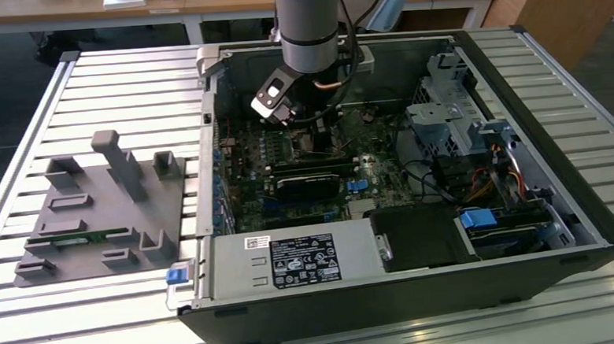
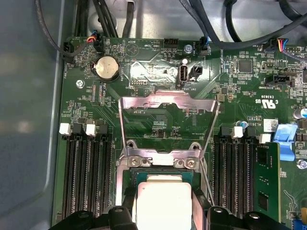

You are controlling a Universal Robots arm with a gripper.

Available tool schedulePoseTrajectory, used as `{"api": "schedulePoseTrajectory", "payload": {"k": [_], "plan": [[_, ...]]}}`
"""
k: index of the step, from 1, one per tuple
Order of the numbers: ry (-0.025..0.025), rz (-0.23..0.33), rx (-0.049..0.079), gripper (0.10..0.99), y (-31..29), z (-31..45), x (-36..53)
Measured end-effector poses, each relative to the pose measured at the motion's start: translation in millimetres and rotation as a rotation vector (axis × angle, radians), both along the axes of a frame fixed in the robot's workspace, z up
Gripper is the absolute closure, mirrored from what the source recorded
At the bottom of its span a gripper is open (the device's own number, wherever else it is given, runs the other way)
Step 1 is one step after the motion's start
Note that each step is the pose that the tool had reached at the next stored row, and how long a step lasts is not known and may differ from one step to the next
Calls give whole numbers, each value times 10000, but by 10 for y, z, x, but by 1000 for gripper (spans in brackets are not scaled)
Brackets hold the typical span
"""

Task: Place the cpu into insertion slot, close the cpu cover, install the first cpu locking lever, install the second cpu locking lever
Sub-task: 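Place the cpu into insertion slot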

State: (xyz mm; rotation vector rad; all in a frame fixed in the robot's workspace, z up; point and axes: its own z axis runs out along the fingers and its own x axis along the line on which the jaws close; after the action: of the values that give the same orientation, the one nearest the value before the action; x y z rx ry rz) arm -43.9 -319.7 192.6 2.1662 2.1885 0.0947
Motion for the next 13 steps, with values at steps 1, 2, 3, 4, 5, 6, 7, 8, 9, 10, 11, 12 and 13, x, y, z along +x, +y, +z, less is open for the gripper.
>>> {"api": "schedulePoseTrajectory", "payload": {"k": [1, 2, 3, 4, 5, 6, 7, 8, 9, 10, 11, 12, 13], "plan": [[-1, 0, 1, 545, 0, -1, 0], [-1, 0, 1, 545, 0, -1, 0], [0, 0, 0, 545, 0, -1, 0], [0, 1, 1, 545, 0, -1, 0], [-1, 0, 1, 545, 0, -1, 0], [-1, 0, 1, 545, 0, -2, 0], [0, 0, 1, 545, 0, -2, 0], [-2, 0, 2, 545, 0, -2, -2], [-3, -2, 3, 545, 1, -3, -5], [-2, 0, 3, 545, 0, -3, -11], [-1, 0, 3, 545, 0, -3, -18], [-1, 0, 2, 545, 0, -3, -22], [-1, 1, 1, 545, 0, -4, -22]]}}
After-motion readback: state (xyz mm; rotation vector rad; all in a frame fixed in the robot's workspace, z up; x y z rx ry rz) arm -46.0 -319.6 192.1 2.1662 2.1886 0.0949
